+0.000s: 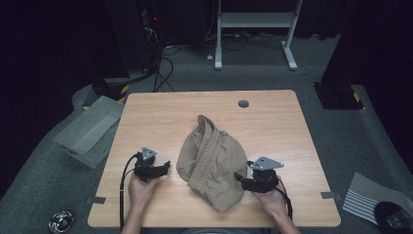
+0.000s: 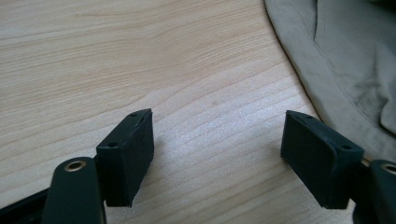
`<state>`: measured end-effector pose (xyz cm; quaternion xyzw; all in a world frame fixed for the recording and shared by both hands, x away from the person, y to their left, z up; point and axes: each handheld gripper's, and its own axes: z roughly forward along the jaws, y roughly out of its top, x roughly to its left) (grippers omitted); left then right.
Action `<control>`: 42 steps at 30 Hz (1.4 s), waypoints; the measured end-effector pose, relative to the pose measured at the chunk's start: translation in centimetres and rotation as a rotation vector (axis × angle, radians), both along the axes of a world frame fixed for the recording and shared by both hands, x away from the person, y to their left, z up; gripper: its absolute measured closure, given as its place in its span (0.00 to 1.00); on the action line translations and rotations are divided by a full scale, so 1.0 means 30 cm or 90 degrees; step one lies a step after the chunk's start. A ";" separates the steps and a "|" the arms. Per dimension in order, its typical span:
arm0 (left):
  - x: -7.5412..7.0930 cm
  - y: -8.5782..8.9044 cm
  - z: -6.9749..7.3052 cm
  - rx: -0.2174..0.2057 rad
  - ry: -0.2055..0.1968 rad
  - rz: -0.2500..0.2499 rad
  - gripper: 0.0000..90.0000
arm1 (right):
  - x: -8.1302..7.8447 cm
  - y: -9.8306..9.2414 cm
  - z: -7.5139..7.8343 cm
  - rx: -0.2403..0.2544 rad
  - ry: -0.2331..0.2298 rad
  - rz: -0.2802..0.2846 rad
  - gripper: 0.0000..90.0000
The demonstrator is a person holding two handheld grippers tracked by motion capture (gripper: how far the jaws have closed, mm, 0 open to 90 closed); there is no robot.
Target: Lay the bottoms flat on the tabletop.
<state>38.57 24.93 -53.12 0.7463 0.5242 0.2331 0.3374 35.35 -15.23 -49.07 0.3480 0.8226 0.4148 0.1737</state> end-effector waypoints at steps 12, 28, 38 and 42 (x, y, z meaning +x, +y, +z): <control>0.000 0.000 0.000 0.000 0.000 0.000 0.29 | 0.021 0.101 -0.017 -0.036 0.005 0.034 0.47; 0.000 0.000 0.000 0.000 0.000 0.000 0.29 | 0.047 0.099 -0.030 -0.056 0.011 0.042 0.89; 0.000 0.000 0.000 -0.001 0.000 0.000 0.29 | 0.094 0.103 -0.023 -0.076 -0.002 0.032 0.90; 0.000 0.000 0.000 -0.001 0.000 0.000 0.29 | 0.116 0.098 -0.022 -0.079 -0.006 0.021 0.90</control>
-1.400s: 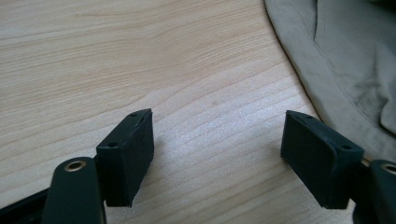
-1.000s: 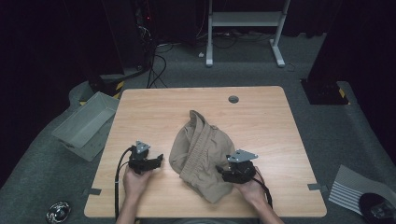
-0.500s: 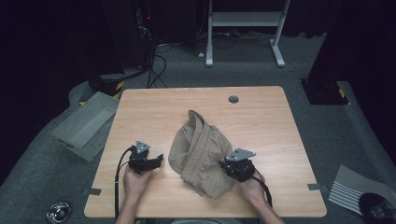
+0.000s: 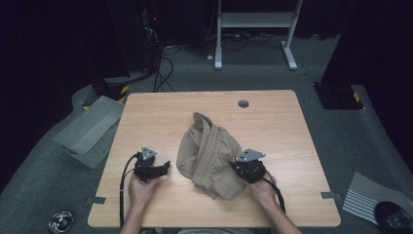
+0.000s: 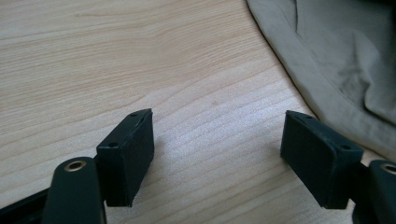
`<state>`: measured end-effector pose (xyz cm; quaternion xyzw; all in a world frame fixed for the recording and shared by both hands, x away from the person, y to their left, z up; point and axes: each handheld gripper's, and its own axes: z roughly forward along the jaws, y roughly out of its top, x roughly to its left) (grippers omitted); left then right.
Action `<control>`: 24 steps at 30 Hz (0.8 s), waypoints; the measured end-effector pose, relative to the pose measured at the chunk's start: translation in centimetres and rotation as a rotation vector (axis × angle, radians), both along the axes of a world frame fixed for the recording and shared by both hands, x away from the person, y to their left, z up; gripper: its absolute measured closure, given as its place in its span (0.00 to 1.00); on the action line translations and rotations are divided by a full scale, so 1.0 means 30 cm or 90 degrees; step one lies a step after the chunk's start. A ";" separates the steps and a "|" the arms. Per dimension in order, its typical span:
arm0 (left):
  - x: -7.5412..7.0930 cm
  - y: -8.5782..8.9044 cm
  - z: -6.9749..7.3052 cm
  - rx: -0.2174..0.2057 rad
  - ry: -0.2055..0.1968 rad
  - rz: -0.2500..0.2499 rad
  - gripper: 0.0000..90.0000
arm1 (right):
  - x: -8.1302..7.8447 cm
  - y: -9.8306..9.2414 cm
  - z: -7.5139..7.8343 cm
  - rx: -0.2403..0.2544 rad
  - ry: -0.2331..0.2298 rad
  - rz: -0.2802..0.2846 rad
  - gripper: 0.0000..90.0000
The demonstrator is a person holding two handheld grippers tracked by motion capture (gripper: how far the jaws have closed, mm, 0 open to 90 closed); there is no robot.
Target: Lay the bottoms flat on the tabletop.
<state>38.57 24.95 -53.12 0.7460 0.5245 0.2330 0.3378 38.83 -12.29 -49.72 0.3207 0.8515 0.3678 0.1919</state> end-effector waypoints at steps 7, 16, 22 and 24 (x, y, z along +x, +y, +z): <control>0.000 0.000 0.000 -0.002 0.000 0.000 0.29 | 0.058 -0.006 0.002 -0.006 -0.004 -0.019 0.90; 0.000 -0.001 0.000 0.001 -0.001 -0.002 0.29 | 0.132 -0.025 0.003 -0.018 -0.007 -0.034 0.89; 0.002 -0.003 0.000 0.001 -0.001 -0.008 0.29 | 0.177 -0.053 -0.011 0.004 0.005 -0.052 0.88; 0.003 -0.006 0.001 -0.001 -0.004 -0.017 0.32 | 0.178 -0.057 -0.012 0.012 0.009 -0.058 0.84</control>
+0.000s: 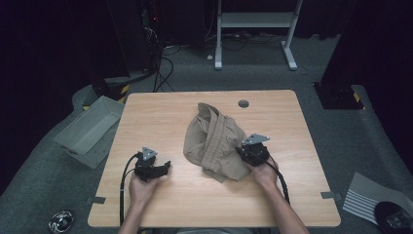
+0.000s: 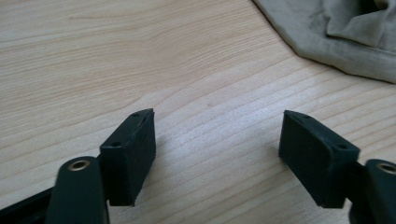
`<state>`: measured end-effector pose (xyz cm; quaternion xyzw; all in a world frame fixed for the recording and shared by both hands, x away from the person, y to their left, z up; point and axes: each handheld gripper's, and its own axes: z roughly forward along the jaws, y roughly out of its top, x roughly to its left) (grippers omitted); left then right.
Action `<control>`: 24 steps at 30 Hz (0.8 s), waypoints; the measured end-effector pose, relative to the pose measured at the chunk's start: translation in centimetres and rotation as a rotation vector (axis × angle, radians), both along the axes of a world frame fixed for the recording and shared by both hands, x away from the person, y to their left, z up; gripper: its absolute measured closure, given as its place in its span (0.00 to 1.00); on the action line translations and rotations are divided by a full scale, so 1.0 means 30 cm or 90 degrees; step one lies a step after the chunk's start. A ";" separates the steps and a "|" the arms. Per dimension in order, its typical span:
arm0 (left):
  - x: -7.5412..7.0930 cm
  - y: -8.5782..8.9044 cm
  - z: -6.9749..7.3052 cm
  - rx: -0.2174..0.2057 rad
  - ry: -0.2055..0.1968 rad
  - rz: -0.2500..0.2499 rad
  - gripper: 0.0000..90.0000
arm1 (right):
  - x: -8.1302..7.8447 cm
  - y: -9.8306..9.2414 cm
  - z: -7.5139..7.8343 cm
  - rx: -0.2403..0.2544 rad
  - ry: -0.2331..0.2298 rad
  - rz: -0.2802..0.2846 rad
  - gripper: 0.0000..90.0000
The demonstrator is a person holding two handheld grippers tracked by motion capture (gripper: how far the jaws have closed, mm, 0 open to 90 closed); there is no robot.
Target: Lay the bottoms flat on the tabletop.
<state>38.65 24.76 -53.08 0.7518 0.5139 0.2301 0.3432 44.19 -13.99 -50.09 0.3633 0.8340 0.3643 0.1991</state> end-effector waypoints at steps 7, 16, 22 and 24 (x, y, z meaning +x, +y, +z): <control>0.020 -0.030 0.004 -0.017 0.008 -0.028 0.32 | -0.030 -0.008 0.019 0.010 -0.008 -0.014 0.67; 0.049 -0.102 0.048 -0.052 -0.008 -0.079 0.30 | -0.121 -0.021 0.071 0.020 -0.035 -0.001 0.57; 0.067 -0.139 0.065 -0.089 -0.016 -0.105 0.29 | -0.173 0.001 0.074 0.030 -0.028 0.021 0.54; 0.075 -0.155 0.069 -0.087 -0.016 -0.114 0.29 | -0.190 0.018 0.069 0.028 -0.024 0.032 0.53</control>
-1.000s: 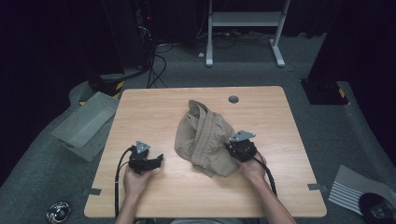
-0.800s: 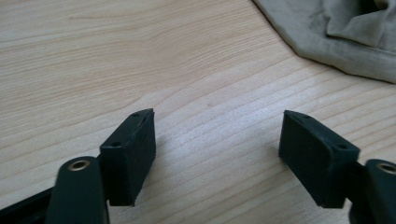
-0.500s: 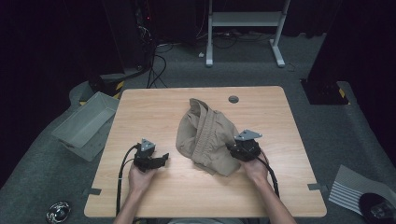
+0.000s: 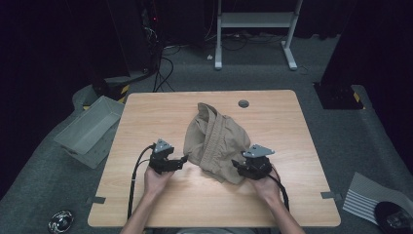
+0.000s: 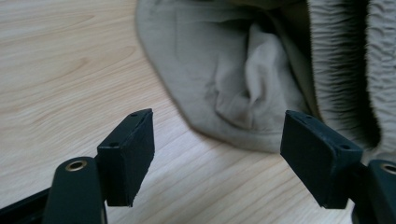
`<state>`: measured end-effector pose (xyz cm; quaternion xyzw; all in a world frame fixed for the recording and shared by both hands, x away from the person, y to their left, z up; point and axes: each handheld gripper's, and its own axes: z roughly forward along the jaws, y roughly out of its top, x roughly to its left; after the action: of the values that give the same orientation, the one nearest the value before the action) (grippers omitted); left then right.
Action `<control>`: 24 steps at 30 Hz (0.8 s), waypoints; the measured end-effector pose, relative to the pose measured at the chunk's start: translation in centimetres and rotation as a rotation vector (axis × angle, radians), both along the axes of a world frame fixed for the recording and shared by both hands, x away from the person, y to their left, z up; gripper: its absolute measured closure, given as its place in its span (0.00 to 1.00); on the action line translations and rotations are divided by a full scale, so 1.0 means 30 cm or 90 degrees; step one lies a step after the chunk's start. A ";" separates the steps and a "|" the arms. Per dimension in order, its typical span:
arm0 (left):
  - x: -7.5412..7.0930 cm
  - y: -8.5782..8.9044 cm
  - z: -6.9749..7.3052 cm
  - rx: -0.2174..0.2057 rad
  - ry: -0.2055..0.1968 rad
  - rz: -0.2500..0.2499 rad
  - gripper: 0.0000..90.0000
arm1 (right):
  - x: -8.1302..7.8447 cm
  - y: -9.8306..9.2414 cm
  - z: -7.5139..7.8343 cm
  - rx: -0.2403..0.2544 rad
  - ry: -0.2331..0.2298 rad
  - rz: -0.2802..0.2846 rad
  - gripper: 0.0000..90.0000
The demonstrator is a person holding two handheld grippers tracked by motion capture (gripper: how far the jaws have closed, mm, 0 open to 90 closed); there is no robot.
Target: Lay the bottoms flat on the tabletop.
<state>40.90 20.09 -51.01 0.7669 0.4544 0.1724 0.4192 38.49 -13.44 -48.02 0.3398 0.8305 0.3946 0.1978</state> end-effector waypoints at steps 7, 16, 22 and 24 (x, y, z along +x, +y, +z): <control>0.021 -0.056 -0.028 -0.012 0.004 -0.018 0.30 | -0.025 0.053 -0.030 0.002 0.016 0.030 0.52; 0.038 -0.102 -0.047 0.016 0.001 -0.027 0.39 | -0.031 0.093 -0.088 -0.036 0.045 0.053 0.54; 0.051 -0.134 -0.058 0.070 -0.005 -0.036 0.52 | -0.020 0.094 -0.124 -0.047 0.071 0.055 0.74; 0.052 -0.128 -0.057 0.070 -0.006 -0.038 0.58 | -0.021 0.090 -0.125 -0.053 0.067 0.056 0.84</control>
<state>42.46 16.26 -52.72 0.8012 0.4189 0.1882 0.3836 37.87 -10.73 -51.79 0.3146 0.8695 0.3500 0.1502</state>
